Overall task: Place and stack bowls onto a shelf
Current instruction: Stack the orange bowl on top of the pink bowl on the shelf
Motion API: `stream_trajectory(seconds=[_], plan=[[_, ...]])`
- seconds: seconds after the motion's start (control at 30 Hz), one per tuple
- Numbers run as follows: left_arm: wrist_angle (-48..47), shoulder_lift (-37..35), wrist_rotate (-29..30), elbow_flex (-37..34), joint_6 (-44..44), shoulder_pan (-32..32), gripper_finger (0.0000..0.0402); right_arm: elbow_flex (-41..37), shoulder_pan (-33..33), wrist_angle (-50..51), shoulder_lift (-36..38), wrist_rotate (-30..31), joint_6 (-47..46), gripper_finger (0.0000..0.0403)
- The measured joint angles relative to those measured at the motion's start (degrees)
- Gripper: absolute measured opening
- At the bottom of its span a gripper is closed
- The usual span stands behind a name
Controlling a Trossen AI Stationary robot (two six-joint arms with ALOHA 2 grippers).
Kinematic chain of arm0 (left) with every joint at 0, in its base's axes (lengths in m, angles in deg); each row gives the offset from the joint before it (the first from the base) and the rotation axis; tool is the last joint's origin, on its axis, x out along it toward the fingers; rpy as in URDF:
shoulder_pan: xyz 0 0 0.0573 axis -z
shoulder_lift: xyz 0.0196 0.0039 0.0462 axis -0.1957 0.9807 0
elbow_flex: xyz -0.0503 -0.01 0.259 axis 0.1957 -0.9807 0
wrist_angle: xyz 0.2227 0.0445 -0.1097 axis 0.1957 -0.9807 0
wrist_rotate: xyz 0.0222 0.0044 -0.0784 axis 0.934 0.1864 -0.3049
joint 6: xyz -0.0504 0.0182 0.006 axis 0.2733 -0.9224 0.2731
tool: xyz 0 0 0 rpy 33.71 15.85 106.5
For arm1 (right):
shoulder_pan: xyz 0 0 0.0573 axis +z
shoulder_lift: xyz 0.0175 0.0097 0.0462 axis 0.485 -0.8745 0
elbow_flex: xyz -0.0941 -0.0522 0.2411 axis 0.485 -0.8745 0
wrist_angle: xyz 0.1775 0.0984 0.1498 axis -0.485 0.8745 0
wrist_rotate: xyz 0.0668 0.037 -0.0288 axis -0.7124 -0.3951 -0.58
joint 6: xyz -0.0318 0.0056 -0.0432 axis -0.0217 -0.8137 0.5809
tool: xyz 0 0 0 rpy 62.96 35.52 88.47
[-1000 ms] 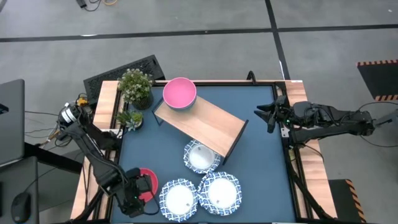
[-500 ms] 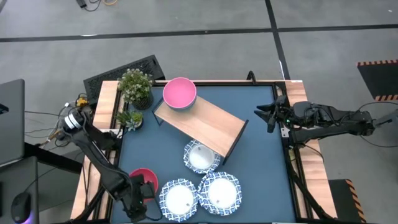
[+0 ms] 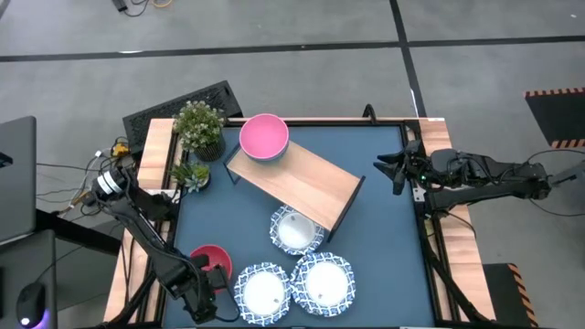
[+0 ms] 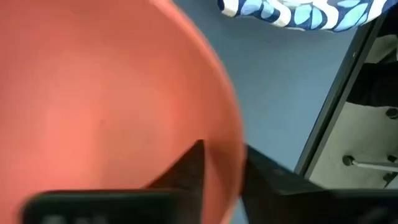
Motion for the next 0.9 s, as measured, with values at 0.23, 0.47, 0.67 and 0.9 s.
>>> stream_trajectory(seconds=[0.23,0.47,0.67,0.9], plan=[[-0.9,-1.1,0.2,0.1,-0.7,-0.6,0.0005,0.0,0.0,0.1,0.0,0.0,0.0,0.0177],[-8.3,-7.5,1.1,3.3,5.0,-1.4,0.0001,0.0,0.0,0.1,0.0,0.0,0.0,0.0177],[-13.9,-15.2,6.4,7.6,5.8,-4.0,0.0001,0.0,0.0,0.1,0.0,0.0,0.0,0.0177],[-15.4,-23.5,20.9,12.9,-3.7,-10.2,0.0001,0.0,0.0,0.1,0.0,0.0,0.0,0.0177]])
